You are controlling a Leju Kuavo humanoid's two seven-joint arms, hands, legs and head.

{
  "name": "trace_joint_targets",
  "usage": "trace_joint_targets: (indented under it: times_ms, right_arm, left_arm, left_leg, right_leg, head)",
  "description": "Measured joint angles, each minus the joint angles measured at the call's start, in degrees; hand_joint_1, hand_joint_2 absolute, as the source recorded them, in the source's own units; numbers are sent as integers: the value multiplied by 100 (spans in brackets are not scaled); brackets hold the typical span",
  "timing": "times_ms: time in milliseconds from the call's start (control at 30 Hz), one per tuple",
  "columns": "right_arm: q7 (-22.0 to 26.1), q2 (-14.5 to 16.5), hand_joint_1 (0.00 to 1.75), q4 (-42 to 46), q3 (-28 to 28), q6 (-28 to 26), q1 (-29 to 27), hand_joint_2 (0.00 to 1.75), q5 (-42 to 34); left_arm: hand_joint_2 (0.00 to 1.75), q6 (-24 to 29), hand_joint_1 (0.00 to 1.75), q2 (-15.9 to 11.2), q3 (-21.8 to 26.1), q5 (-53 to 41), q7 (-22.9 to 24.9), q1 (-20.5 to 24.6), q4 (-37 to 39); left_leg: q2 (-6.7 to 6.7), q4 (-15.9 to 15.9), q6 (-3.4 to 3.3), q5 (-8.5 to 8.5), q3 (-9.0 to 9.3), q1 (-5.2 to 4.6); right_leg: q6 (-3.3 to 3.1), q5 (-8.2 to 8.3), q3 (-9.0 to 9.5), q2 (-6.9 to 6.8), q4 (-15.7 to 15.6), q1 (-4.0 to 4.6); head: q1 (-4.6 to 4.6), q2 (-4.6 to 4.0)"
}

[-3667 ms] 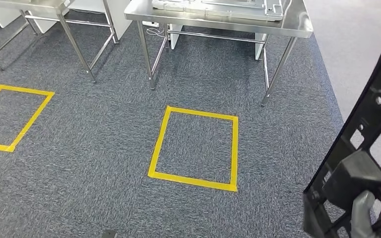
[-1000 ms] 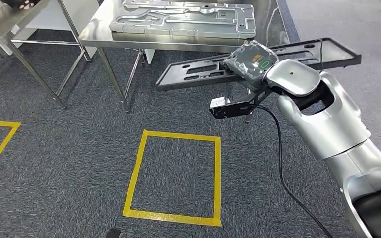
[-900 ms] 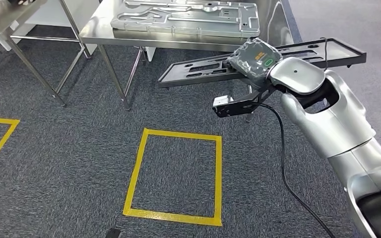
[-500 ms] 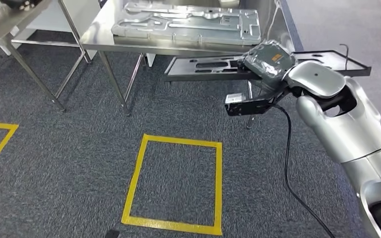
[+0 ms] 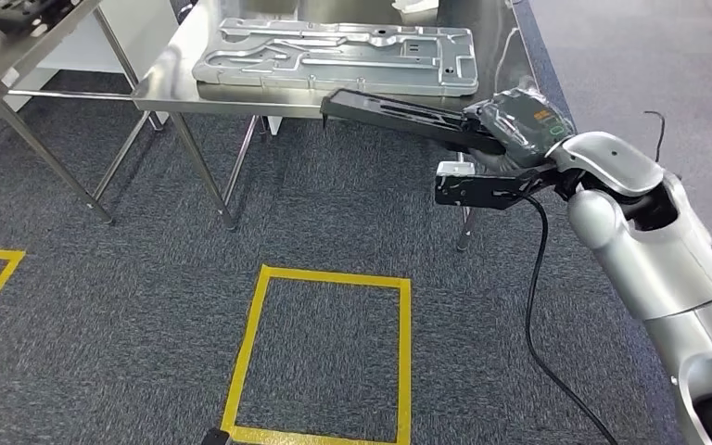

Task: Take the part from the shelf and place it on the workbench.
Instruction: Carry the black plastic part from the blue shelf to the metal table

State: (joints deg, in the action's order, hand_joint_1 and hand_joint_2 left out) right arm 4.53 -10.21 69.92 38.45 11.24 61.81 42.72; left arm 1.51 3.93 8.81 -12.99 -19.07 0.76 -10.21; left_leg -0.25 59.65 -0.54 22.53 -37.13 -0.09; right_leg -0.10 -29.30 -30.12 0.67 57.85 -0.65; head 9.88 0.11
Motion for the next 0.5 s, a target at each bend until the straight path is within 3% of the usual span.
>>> trace_joint_targets:
  times_ms: [67,133,167,267,300,333,367,433,500]
  right_arm:
    - [-368,57,175,8,-339,-80,-250,175,-735]
    - [-444,77,175,33,-583,-303,-475,175,-946]
    - [-411,77,175,51,-641,-443,-533,175,-859]
    - [-245,70,175,87,-628,-738,-611,175,-270]
    - [-216,78,175,95,-586,-794,-646,175,-11]
    - [-212,96,175,110,-531,-843,-684,175,248]
    - [-227,121,175,136,-473,-891,-722,175,508]
    - [-272,194,175,209,-358,-1000,-804,175,969]
    - [-277,290,175,290,-255,-1078,-894,175,1239]
  left_arm:
    - [175,15,0,8,0,-29,17,17,0]
    - [175,21,0,22,1,-41,33,5,0]
    - [175,27,0,28,2,-43,44,0,0]
    - [175,61,0,35,4,-42,77,18,0]
    - [175,73,0,37,5,-43,85,22,0]
    - [175,82,0,41,6,-43,91,21,0]
    - [175,90,0,45,8,-43,96,20,0]
    - [175,98,0,56,11,-43,103,16,1]
    - [175,104,0,62,20,-43,113,35,2]
  left_leg:
    - [-11,-130,-73,121,105,-12]
    - [-35,-219,-139,165,225,4]
    - [-45,-253,-169,189,289,13]
    - [-83,-278,-207,307,435,22]
    - [-115,-278,-203,362,503,26]
    - [-151,-276,-193,422,582,32]
    - [-191,-274,-176,487,672,37]
    - [-246,-264,-125,628,829,45]
    - [-279,-270,-50,737,884,47]
  right_leg:
    - [71,11,30,-7,15,6]
    - [113,3,-35,-31,210,-5]
    - [123,-49,-170,-40,437,-12]
    - [179,-374,-899,-45,1405,-27]
    - [204,-422,-1081,-46,1558,-39]
    - [225,-372,-1168,-47,1523,-54]
    - [238,-208,-1169,-45,1311,-68]
    - [232,391,-1044,19,597,-89]
    - [171,773,-969,87,134,-66]
  head:
    - [1,1]
    - [-2,2]
    - [-2,2]
    - [-2,1]
    - [-3,1]
    - [-3,1]
    - [-3,1]
    - [-2,0]
    - [0,1]
